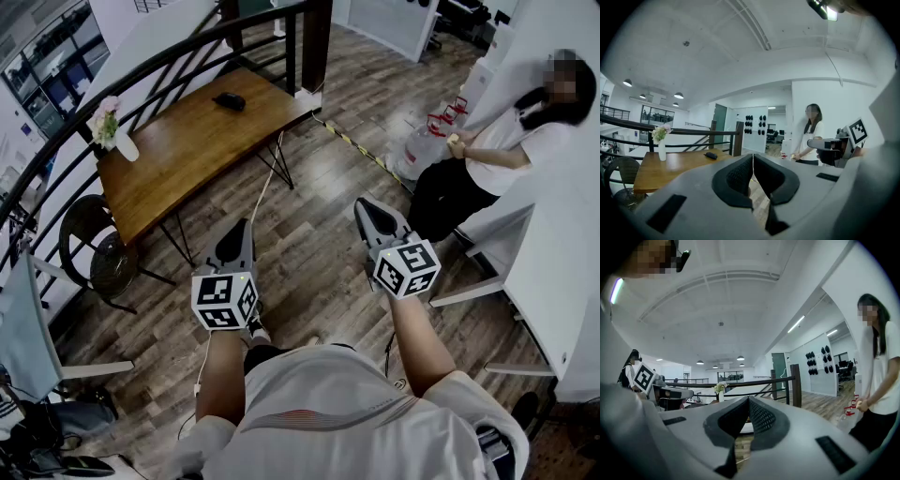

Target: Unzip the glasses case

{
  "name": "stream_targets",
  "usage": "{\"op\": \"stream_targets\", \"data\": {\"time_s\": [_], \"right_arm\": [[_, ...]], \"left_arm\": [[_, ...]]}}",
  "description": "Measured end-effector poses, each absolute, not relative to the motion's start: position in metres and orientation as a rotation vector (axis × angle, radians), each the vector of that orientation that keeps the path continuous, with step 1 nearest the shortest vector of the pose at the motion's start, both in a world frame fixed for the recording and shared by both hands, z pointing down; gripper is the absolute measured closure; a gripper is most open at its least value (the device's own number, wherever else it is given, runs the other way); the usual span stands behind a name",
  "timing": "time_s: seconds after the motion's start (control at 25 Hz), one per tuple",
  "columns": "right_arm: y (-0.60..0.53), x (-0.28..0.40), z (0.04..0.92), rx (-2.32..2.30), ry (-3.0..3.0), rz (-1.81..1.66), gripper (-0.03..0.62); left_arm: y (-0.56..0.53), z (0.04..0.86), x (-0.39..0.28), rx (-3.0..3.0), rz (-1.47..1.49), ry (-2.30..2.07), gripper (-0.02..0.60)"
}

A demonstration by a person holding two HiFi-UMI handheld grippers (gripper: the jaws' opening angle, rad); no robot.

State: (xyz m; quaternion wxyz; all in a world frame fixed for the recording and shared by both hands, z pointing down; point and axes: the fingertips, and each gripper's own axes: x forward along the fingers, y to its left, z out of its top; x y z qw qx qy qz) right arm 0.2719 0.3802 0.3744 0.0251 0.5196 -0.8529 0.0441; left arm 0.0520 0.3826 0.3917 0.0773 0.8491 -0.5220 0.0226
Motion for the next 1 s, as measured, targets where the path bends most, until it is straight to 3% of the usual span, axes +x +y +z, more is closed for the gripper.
{"op": "stream_targets", "data": {"time_s": [1.0], "right_arm": [[0.359,0.258,0.375,1.635,-2.656,0.172,0.543]], "left_arm": [[0.36,0.391,0.039,2.555,0.09,-1.534,0.563]]}}
